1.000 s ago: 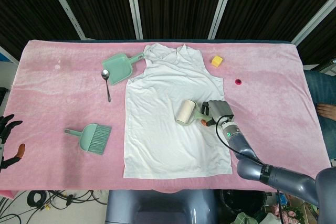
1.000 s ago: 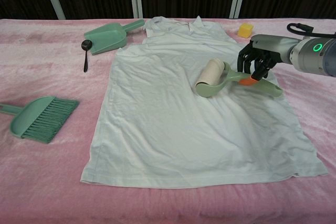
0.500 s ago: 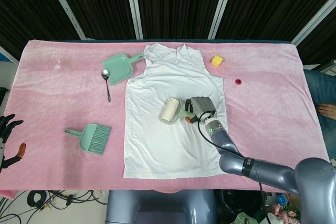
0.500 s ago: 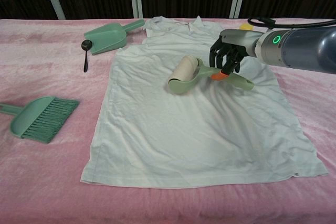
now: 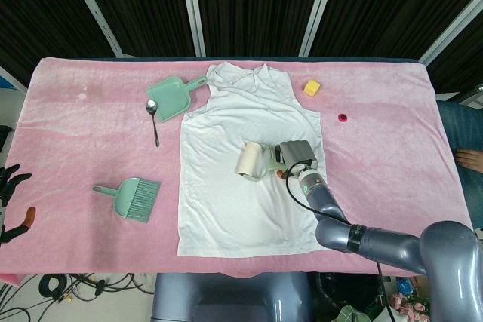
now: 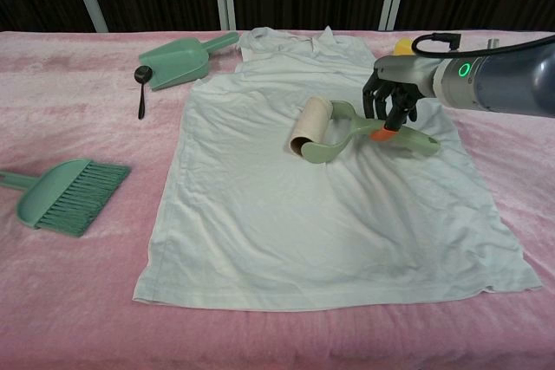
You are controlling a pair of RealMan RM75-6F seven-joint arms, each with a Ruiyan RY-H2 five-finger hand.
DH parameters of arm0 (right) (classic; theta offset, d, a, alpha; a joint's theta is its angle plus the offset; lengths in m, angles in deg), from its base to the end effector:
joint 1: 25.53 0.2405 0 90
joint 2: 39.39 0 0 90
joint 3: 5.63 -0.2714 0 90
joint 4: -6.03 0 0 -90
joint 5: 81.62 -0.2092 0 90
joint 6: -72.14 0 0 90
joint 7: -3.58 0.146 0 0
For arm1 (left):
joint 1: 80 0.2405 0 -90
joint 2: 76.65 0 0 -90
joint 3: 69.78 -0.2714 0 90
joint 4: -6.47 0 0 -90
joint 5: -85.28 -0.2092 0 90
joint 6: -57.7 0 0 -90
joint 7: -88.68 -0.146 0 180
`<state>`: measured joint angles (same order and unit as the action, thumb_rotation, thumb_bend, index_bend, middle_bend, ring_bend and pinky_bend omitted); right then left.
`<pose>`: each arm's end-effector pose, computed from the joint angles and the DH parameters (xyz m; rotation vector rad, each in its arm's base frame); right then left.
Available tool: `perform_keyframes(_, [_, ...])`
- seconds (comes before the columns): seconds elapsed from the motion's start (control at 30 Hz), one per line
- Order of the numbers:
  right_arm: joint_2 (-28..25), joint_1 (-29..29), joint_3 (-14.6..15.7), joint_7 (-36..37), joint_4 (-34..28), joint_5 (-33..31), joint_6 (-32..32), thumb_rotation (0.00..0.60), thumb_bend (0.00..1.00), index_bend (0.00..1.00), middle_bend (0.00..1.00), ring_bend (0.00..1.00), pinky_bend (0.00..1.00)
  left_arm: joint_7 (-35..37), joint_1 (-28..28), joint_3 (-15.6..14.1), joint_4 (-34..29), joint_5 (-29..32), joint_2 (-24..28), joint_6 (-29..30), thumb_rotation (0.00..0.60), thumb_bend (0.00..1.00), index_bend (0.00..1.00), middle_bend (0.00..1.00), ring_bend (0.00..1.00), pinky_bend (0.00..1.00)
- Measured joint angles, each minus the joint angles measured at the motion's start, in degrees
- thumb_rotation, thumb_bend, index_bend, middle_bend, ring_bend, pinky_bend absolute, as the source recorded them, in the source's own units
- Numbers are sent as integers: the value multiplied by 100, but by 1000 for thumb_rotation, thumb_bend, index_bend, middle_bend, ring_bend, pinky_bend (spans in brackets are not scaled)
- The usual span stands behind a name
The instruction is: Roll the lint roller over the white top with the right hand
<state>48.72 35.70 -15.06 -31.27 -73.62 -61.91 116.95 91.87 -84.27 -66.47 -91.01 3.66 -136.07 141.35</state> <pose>-0.1362 -0.4180 -0.0261 1.7952 -1.1889 0.5635 -0.3245 0.1810 0.1870 -1.3018 -0.9991 -0.9043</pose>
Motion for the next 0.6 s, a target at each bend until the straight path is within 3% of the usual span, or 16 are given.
perform_keyframes(0.17, [-384, -9, 108, -116, -490, -142, 163, 600, 697, 693, 621, 606, 529, -9, 9, -6, 0, -10, -4, 11, 600, 428, 188, 79, 0, 10])
perform_keyframes(0.6, [-1594, -85, 727, -471, -1541, -733, 354, 600, 707, 693, 621, 606, 530, -41, 24, -12, -14, -39, -20, 40, 600, 428, 188, 79, 0, 10])
